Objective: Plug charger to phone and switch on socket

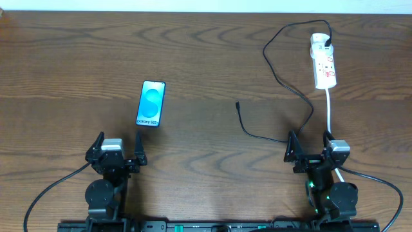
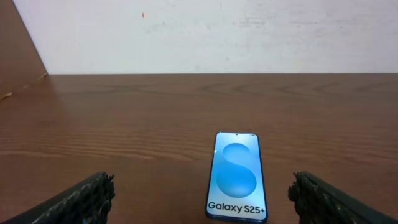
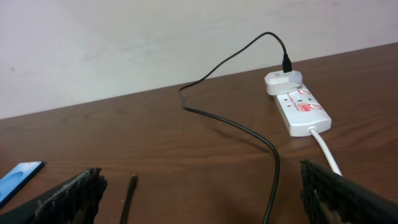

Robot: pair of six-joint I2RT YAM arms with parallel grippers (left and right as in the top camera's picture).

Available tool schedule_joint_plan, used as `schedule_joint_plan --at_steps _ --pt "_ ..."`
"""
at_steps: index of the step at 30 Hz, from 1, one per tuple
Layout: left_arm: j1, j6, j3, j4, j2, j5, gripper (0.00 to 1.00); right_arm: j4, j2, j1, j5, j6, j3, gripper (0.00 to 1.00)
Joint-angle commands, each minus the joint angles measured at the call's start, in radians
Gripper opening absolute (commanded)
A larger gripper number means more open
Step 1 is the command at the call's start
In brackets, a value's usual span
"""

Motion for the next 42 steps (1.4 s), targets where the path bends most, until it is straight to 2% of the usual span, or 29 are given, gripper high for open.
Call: schedule_joint_plan --at_steps 1,10,16,22,26,33,42 --pt "0.006 -0.002 -0.023 -0.007 -0.007 0.010 0.93 -0.004 -0.005 -0.006 -0.002 -0.006 -0.002 0.99" --pt "0.006 -0.003 0.002 0.013 -0.007 0.014 0.93 -0.003 -0.005 -0.006 -0.006 -0.005 -0.002 0.99" --pt "0.006 -0.055 0.060 0.011 0.007 0.021 0.93 -0.003 -0.005 -0.006 -0.013 0.001 -0.002 0.99" --pt "0.006 -0.059 0.167 0.004 0.115 0.047 0.93 -0.001 -0.003 -0.006 -0.042 -0.008 -0.002 0.99" --pt "0.006 -0.059 0.256 0.004 0.241 0.047 0.93 -0.007 0.005 -0.006 -0.141 -0.098 0.018 0.99" --pt "0.006 -0.058 0.446 -0.063 0.456 0.098 0.93 -0.126 0.069 -0.006 -0.172 -0.103 0.182 0.99" --pt "0.005 -0.050 0.711 -0.264 0.658 0.133 0.93 -0.357 0.309 -0.006 -0.171 -0.104 0.513 0.99"
